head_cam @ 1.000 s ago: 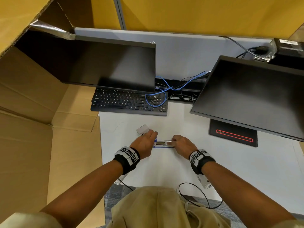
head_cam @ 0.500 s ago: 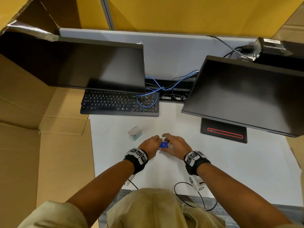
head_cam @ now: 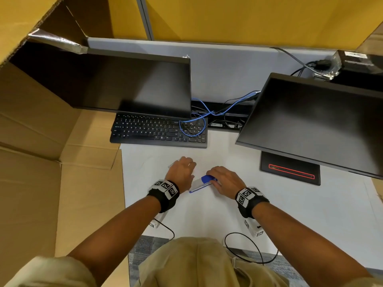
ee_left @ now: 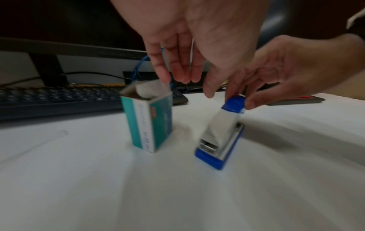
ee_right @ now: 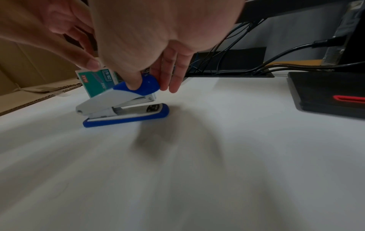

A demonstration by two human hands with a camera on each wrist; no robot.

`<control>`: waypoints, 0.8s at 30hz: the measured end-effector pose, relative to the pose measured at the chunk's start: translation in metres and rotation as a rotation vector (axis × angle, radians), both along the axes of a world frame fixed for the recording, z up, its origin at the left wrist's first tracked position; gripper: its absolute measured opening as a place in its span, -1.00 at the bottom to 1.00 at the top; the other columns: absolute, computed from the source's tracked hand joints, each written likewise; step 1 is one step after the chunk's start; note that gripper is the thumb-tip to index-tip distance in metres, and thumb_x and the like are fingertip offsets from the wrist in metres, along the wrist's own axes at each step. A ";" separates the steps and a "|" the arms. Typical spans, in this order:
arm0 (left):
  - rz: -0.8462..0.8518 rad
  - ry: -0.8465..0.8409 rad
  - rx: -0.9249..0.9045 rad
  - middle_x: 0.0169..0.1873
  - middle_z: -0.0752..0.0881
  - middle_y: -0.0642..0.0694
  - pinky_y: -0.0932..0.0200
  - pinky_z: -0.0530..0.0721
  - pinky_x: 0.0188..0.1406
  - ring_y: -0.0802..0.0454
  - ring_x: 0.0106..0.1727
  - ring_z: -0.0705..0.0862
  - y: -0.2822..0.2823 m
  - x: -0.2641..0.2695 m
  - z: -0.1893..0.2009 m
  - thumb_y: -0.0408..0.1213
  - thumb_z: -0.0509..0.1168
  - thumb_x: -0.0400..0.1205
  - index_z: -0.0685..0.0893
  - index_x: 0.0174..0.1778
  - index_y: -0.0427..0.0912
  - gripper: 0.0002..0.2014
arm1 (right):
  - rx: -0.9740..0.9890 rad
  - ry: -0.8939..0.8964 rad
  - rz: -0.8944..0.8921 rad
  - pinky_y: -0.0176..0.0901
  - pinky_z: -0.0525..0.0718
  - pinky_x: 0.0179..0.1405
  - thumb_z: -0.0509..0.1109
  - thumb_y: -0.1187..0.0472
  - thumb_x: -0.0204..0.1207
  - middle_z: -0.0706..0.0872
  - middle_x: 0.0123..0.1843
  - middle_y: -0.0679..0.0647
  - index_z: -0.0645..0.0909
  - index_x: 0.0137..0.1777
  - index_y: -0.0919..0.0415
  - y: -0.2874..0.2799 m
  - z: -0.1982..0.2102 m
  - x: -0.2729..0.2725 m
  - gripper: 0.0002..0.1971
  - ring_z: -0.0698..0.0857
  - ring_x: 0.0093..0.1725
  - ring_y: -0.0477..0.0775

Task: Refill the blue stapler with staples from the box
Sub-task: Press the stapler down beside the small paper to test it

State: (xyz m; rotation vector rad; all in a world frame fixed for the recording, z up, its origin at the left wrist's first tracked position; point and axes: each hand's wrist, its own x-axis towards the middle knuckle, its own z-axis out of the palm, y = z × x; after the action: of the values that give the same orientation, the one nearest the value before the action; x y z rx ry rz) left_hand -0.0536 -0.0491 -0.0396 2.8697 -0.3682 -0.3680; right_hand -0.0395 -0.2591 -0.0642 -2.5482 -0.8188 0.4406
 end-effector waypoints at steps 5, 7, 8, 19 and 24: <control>0.173 0.001 0.092 0.42 0.53 -0.23 -0.11 0.57 0.32 -0.24 0.40 0.50 0.024 0.010 0.011 -0.21 0.36 0.55 0.49 0.39 -0.23 -0.52 | -0.004 -0.007 0.002 -0.02 0.70 0.20 0.29 0.24 0.63 0.70 0.26 0.13 0.61 0.32 0.15 0.007 0.001 0.006 -0.71 0.67 0.20 0.18; 0.253 0.065 0.086 0.28 0.62 -0.26 -0.11 0.67 0.16 -0.26 0.24 0.61 0.032 0.012 0.012 -0.23 0.36 0.56 0.54 0.26 -0.26 -0.63 | 0.004 0.001 -0.007 -0.03 0.68 0.19 0.29 0.24 0.63 0.72 0.24 0.13 0.63 0.31 0.15 0.010 0.000 0.007 -0.72 0.67 0.18 0.19; 0.272 0.098 0.096 0.18 0.67 -0.27 -0.10 0.71 0.07 -0.26 0.14 0.67 0.035 0.013 0.013 -0.24 0.34 0.58 0.56 0.19 -0.27 -0.70 | 0.006 0.005 -0.009 -0.05 0.67 0.19 0.28 0.23 0.64 0.72 0.23 0.13 0.63 0.31 0.14 0.013 0.000 0.007 -0.72 0.68 0.17 0.18; 0.245 0.185 -0.068 0.08 0.78 -0.25 0.04 0.69 0.07 -0.23 0.09 0.72 0.057 0.027 0.001 -0.26 0.44 0.55 0.76 0.07 -0.31 -0.76 | -0.068 0.058 0.051 -0.03 0.67 0.09 0.31 0.11 0.62 0.72 0.14 0.15 0.62 0.32 0.14 0.052 0.001 0.013 -0.69 0.68 0.09 0.19; 0.207 0.166 -0.068 0.06 0.79 -0.22 0.08 0.71 0.07 -0.18 0.06 0.73 0.068 0.032 -0.014 -0.37 0.41 0.55 0.75 0.04 -0.27 -0.83 | -0.087 0.073 0.077 -0.01 0.68 0.05 0.34 0.05 0.60 0.72 0.09 0.15 0.63 0.28 0.14 0.068 0.002 0.015 -0.69 0.69 0.03 0.21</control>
State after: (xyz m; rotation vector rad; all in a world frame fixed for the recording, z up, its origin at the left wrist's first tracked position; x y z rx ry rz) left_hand -0.0217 0.0188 -0.0536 2.7517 -0.0529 -0.5379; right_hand -0.0248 -0.1910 -0.0621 -2.5695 -0.8917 0.6019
